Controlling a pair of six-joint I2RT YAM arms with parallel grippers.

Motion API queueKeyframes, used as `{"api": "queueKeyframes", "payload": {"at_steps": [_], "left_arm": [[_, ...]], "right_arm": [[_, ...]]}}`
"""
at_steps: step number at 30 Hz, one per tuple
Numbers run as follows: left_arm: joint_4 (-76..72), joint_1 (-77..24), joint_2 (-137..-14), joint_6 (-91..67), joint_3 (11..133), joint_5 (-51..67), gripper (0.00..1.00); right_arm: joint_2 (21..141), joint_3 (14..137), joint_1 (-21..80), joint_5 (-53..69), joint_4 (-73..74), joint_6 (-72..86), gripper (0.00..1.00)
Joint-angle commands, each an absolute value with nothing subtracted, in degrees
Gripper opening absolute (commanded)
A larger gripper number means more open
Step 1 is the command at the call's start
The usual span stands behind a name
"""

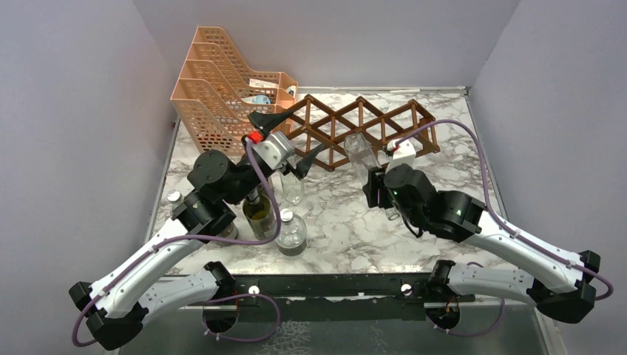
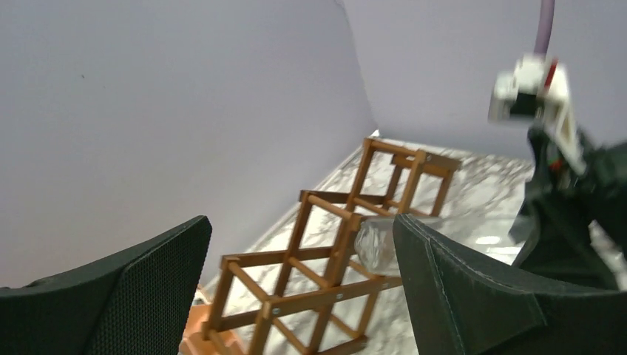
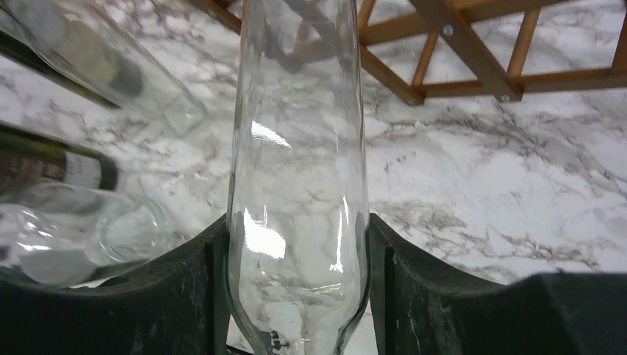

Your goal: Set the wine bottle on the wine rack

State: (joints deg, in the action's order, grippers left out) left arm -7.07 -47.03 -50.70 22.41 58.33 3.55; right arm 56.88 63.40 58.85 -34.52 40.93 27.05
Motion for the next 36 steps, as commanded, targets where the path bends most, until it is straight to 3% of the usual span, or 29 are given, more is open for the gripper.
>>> {"api": "queueKeyframes", "payload": {"at_steps": [1, 8, 16, 27, 36], "left_arm": [[2.24, -47.17, -49.70, 2.60, 64.52, 0.17, 0.99], [7.71, -47.18, -49.63, -4.65, 66.91, 2.21, 0.99], [11.56, -47.20, -49.82, -6.54, 69.86, 5.70, 0.99], [17.65, -47.15, -50.05, -7.05, 72.00, 7.89, 0.99], [17.36, -47.17, -48.90, -7.49, 70.90, 8.18, 0.99]], "right_arm": [[51.75, 57.02, 58.60, -33.35, 38.31, 28.93, 0.01], [50.25, 48.50, 58.54, -28.68, 30.84, 28.43, 0.01], [56.88, 43.37, 58.62, -24.72, 16.47, 29.96, 0.01], [66.17, 38.75, 58.60, -34.18, 0.20, 37.04, 0.01], [72.61, 39.57, 58.62, -37.29, -4.87, 42.38, 0.01]]}}
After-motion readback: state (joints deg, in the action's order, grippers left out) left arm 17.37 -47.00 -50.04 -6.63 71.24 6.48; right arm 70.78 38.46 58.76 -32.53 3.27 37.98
